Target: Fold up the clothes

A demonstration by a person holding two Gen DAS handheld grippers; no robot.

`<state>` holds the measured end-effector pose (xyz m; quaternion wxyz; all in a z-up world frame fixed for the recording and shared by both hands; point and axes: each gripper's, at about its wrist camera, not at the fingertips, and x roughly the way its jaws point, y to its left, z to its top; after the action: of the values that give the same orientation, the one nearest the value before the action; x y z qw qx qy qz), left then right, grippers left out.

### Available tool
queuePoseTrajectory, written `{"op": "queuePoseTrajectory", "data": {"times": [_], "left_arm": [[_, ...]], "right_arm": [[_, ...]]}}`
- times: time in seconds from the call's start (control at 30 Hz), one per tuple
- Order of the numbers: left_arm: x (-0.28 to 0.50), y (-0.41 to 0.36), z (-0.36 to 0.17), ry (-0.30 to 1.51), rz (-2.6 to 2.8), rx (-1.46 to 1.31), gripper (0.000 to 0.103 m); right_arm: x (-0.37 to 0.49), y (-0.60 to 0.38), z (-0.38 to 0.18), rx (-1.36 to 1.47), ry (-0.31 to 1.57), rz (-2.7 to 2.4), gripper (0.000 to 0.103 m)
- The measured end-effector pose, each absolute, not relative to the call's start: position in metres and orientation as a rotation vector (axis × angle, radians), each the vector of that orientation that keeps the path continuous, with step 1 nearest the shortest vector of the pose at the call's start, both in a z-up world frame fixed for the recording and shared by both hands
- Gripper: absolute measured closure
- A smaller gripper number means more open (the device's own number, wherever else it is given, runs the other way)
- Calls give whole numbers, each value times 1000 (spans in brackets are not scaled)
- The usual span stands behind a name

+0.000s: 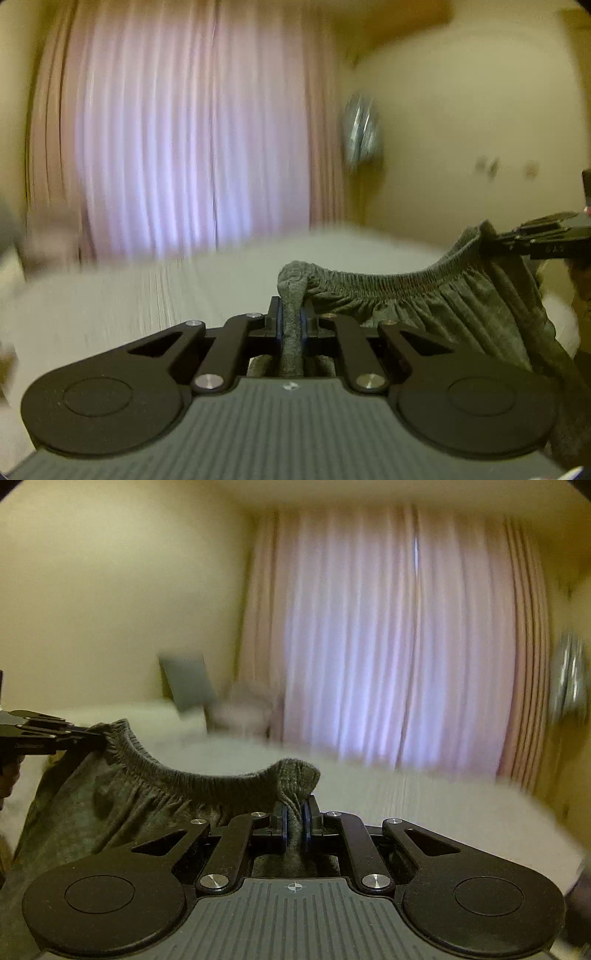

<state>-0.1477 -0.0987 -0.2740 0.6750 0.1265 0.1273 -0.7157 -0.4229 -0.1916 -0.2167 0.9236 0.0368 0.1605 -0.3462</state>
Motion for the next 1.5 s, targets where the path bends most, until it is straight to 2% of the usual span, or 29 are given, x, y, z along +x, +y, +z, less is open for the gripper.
{"op": "queuePoseTrajectory", "data": {"times": [0.13, 0.23, 0.37, 0.57, 0.6, 0.67, 0.7, 0.73, 0.77, 0.8, 1.07, 1.23, 1.37, 1.5], "left_arm": [[-118, -204, -387, 568, -1526, 429, 95], [-104, -255, -430, 672, -1489, 479, 96], [-87, -300, -438, 676, -1514, 514, 95], [-65, -339, -440, 588, -1449, 487, 95], [-64, -350, -443, 602, -1437, 489, 93], [-66, -369, -453, 621, -1409, 565, 82], [-69, -371, -460, 622, -1393, 616, 75], [-71, -371, -465, 610, -1369, 651, 72], [-68, -363, -465, 606, -1359, 648, 71], [-63, -354, -464, 604, -1351, 636, 67], [4, -185, -430, 854, -1276, 203, 69], [-4, -71, -452, 1094, -1218, -73, 72], [-29, -23, -474, 1178, -1191, -320, 72], [-39, -17, -491, 1234, -1168, -427, 72]], "right_arm": [[-365, -285, -317, 260, 536, -744, 96], [-326, -353, -376, 326, 650, -765, 96], [-294, -414, -418, 359, 714, -743, 97], [-273, -473, -421, 316, 666, -806, 96], [-274, -479, -422, 320, 658, -810, 96], [-268, -490, -429, 368, 691, -799, 94], [-266, -496, -434, 397, 729, -793, 89], [-270, -494, -434, 397, 732, -814, 61], [-277, -489, -432, 389, 727, -842, 37], [-284, -484, -430, 380, 722, -869, 35], [-452, -370, -399, 690, 421, -937, 35], [-535, -273, -420, 1000, 214, -941, 35], [-551, -247, -426, 1149, 87, -903, 35], [-564, -224, -431, 1289, -41, -857, 35]]}}
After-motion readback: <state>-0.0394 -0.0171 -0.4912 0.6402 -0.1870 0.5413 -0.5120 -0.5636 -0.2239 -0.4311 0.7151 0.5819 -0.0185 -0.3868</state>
